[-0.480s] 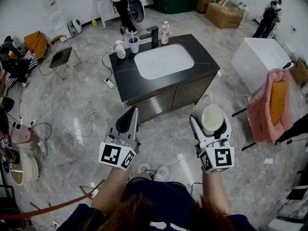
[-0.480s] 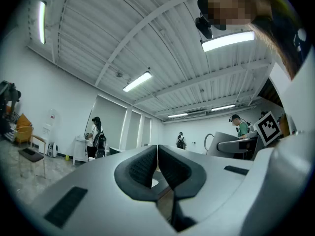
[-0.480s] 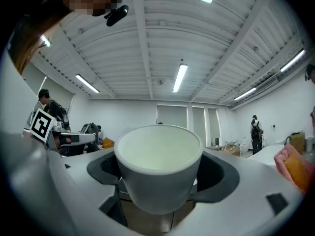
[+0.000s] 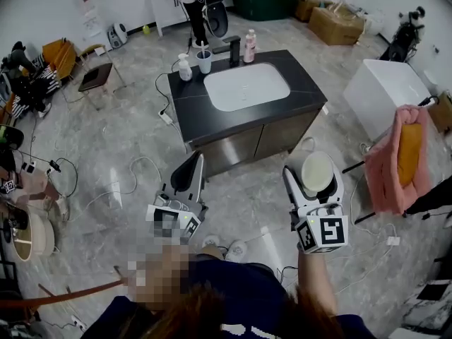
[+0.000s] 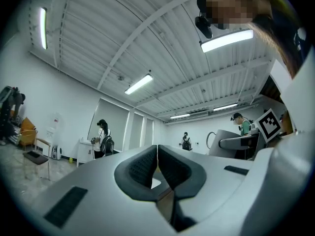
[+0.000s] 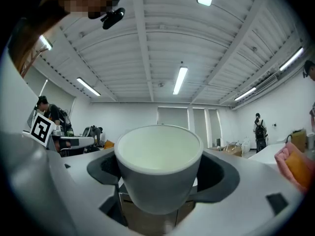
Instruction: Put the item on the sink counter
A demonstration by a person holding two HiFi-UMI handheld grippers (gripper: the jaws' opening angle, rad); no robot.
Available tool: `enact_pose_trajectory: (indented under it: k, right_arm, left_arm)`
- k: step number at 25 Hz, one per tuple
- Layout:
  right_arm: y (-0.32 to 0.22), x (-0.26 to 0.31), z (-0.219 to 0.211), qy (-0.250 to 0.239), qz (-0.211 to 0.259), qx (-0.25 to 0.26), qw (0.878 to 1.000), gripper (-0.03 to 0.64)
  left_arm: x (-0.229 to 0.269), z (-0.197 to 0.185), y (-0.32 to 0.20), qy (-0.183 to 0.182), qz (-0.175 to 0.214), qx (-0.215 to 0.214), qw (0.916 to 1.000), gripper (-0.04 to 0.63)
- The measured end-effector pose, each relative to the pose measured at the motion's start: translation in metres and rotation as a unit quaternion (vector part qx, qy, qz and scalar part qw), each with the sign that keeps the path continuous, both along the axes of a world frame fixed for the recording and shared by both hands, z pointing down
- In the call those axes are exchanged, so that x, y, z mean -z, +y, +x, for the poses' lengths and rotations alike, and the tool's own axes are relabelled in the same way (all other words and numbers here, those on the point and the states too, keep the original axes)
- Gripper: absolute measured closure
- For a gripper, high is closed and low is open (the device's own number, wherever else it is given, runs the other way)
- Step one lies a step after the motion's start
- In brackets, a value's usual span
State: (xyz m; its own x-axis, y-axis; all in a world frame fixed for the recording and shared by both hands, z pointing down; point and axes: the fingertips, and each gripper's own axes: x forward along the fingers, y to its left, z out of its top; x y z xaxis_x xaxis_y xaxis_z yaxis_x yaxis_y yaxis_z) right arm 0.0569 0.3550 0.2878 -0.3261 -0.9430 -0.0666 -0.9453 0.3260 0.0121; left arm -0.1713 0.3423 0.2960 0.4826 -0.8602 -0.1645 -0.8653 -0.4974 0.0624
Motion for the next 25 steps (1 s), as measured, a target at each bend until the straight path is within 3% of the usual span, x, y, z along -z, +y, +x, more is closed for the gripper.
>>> enact_pose_trajectory:
  k: [7, 14, 19, 25]
  right_arm:
    - [-0.001, -0.001, 0.004, -0.004, -0.004, 0.003, 1.0, 0.173]
    - [-0.032, 0.0, 0.003, -0.011, -0.008, 0.0, 1.0, 0.173]
    - [-0.07, -0.005, 0.001, -0.011, -0.017, -0.003, 1.0, 0.173]
    - [-0.153, -0.01, -0.011, -0.009, -0.021, -0.009, 1.0, 0.173]
  left_arm:
    - [-0.002, 0.002, 0.001, 0.002, 0.001, 0.006, 1.0, 0.571]
    - [-0.002, 0.005, -0.031, 0.005, -0.001, -0.001, 1.0, 0.571]
    - [-0.008, 0.008, -0.076, 0.011, -0.005, -0.011, 0.9999, 0.571]
    - [-0.012, 0.001, -0.165, 0.017, -0.006, -0.023, 0.9996, 0.571]
